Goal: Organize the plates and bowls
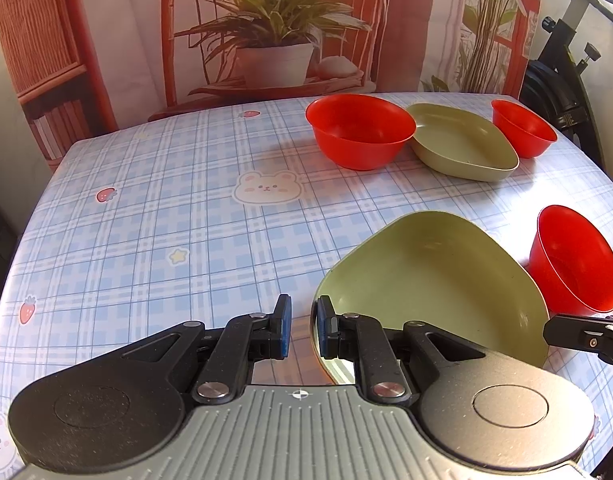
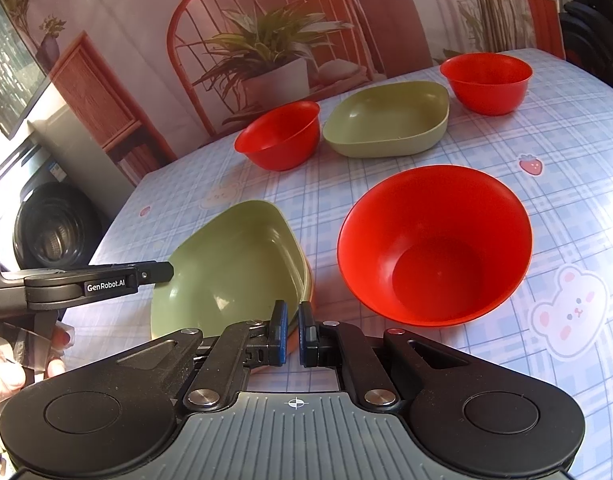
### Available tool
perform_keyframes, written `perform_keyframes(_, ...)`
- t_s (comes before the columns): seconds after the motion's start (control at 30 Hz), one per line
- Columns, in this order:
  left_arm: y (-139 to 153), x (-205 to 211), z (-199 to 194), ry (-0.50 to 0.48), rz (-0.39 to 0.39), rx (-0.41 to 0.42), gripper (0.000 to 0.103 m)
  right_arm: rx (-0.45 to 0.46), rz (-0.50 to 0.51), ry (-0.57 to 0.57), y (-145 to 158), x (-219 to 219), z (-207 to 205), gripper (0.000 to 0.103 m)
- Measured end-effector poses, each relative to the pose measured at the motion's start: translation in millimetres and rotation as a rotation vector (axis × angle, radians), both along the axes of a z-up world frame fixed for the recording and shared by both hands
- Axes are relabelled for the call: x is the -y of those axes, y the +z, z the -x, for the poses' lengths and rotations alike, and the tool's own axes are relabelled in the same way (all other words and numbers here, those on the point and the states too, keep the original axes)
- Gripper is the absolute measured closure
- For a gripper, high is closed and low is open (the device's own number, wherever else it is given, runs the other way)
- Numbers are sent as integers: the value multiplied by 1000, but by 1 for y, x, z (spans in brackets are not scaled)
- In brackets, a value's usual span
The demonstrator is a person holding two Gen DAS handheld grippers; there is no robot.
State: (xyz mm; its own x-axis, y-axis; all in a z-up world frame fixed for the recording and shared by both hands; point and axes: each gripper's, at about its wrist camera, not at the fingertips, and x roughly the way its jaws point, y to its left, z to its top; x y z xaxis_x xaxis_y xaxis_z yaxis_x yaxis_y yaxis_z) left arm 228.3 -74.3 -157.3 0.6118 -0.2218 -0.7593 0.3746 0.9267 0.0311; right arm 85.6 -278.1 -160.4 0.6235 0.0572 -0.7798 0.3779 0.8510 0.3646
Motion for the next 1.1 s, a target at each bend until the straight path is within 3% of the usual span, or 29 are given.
perform_keyframes(0.3,0,1,2,8,3,4,87,-15,-9,1,0,1,-2,97)
perform_keyframes(0.4,7,0,3,10,9,16,87,29,23,15,13,1,-2,95)
perform_keyframes(0.57,41,-8,4,18,73,78,87,126,134,19,45,8,-3,95)
perform_keyframes(0.67,66,-11,3,36,113,127,87,177,150,-3,60,23,-2,95)
perform_keyframes(0.87,109,-4,4,41,184,214,87,223,259,-58,82,54,-4,95)
perform_keyframes(1.1,124,16,-2,20,201,242,85,261,362,-108,94,86,-5,93)
